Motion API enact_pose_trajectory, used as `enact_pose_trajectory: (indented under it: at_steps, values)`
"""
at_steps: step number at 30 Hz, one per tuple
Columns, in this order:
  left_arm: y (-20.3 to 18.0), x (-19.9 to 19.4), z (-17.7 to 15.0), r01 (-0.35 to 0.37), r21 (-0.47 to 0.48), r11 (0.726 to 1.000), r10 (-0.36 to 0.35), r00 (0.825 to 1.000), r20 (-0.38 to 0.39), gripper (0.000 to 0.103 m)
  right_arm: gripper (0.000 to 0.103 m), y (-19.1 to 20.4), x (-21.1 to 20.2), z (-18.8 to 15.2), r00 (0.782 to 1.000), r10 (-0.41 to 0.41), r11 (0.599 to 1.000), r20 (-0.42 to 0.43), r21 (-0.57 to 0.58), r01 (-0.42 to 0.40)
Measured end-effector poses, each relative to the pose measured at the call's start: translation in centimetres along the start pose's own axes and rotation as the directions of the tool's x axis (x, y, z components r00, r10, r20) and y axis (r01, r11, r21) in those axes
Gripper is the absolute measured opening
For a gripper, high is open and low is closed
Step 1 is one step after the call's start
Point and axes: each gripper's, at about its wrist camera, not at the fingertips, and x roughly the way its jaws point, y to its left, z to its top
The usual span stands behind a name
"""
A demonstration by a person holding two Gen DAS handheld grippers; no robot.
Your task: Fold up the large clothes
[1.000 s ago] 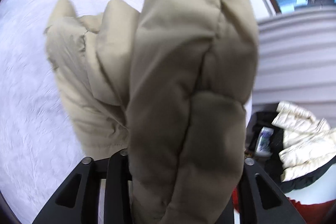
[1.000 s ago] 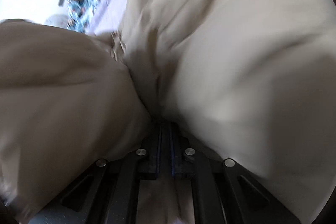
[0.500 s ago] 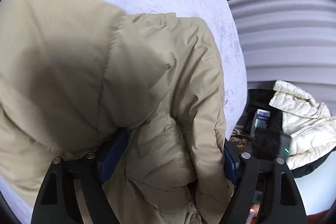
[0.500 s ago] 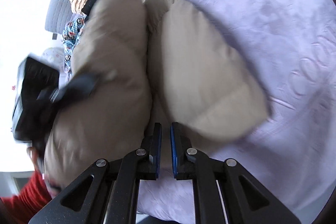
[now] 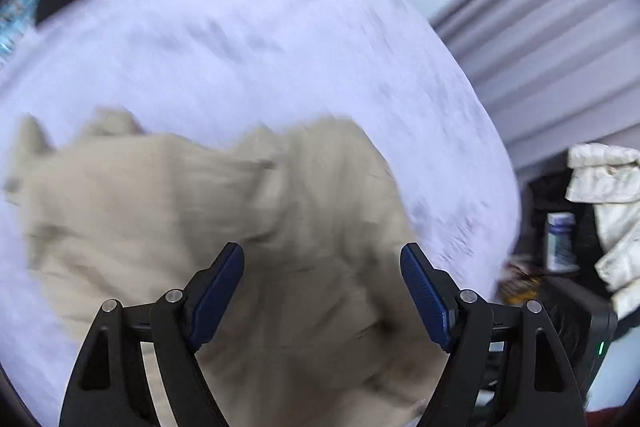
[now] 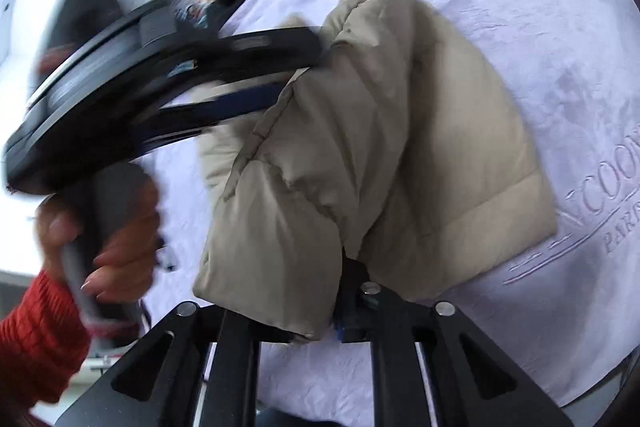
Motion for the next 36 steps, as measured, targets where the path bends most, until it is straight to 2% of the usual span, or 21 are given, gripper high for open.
enact_pose_trajectory:
  at_steps: [2,3,5,6,7,9,11,16,18,21,22,26,30,33,34,35,36]
  values:
    - [1.8,-2.1,-0.2,-0.107,-0.008,0.994,0.107,0.990,0.087,0.081,0.012,-1.5,-1.2,-0.1,0.998,-0.031,0.999,0.048,0.031,0.029]
    - [3.0,-2.2,-0.2,-0.143,-0.019,0.989,0.145,0.985,0.099,0.081,0.012,-2.2,-1.6,-0.3,0.997,-0.047,0.998,0.058,0.039,0.045]
    - [4.9,-0.6,-0.2,-0.224,-0.031,0.974,0.226,0.971,0.078,0.081,0.012,-3.9,-2.0,-1.0,0.997,-0.059,0.996,0.049,0.077,0.055]
    - [5.7,0.5,-0.2,-0.240,-0.043,0.970,0.243,0.968,0.063,0.081,0.012,-4.8,-1.9,-1.4,0.997,-0.057,0.993,0.045,0.102,0.052]
    - [6.1,1.7,-0.1,-0.229,-0.053,0.972,0.232,0.971,0.061,0.081,0.012,-5.6,-1.8,-1.6,0.998,-0.053,0.991,0.043,0.122,0.048]
    - [5.6,3.7,0.2,-0.250,-0.045,0.967,0.253,0.965,0.066,0.081,0.012,-6.6,-1.7,-2.4,0.998,-0.040,0.987,0.046,0.158,0.032]
    - [3.4,5.6,1.1,-0.272,-0.001,0.962,0.271,0.959,0.086,0.081,0.012,-7.7,-1.3,-2.2,0.997,-0.054,0.983,0.054,0.178,0.044]
    - [0.1,9.8,3.3,-0.268,0.072,0.961,0.262,0.962,0.079,0.081,0.012,-10.8,-0.6,-2.1,0.993,-0.086,0.972,0.086,0.225,0.065]
    - [-0.6,10.7,3.9,-0.282,0.079,0.956,0.277,0.958,0.068,0.081,0.012,-12.8,-0.3,-2.2,0.993,-0.068,0.966,0.093,0.255,0.042]
    - [-0.6,11.0,3.7,-0.301,0.089,0.950,0.296,0.953,0.063,0.081,0.013,-15.5,-0.7,-2.9,0.998,0.032,0.938,0.062,0.343,-0.052]
    - [-0.4,10.9,3.6,-0.300,0.086,0.950,0.295,0.953,0.063,0.081,0.013,-15.6,-1.6,-2.8,0.998,0.038,0.937,0.052,0.346,-0.054]
    - [0.1,10.9,3.5,-0.305,0.077,0.949,0.301,0.952,0.058,0.081,0.017,-13.3,-5.9,-1.9,0.994,-0.055,0.985,0.090,0.170,0.039]
    - [0.0,10.8,3.4,-0.312,0.080,0.947,0.307,0.950,0.063,0.081,0.020,-11.1,-9.4,-1.0,0.982,-0.101,0.995,0.158,0.023,0.099]
    - [0.0,10.7,3.2,-0.317,0.083,0.945,0.311,0.948,0.071,0.081,0.020,-9.2,-10.0,0.0,0.979,-0.099,0.992,0.177,-0.065,0.112]
    - [0.0,10.7,3.1,-0.317,0.083,0.945,0.312,0.947,0.073,0.081,0.029,-8.8,-9.5,0.5,0.983,-0.096,0.990,0.159,-0.084,0.110]
    - [0.0,10.7,3.1,-0.318,0.082,0.945,0.312,0.947,0.075,0.082,0.034,-7.2,-7.5,2.9,0.984,-0.106,0.989,0.142,-0.092,0.119]
    - [0.1,10.6,3.0,-0.320,0.081,0.944,0.314,0.946,0.075,0.082,0.038,-7.2,-6.3,3.3,0.983,-0.136,0.984,0.119,-0.101,0.148]
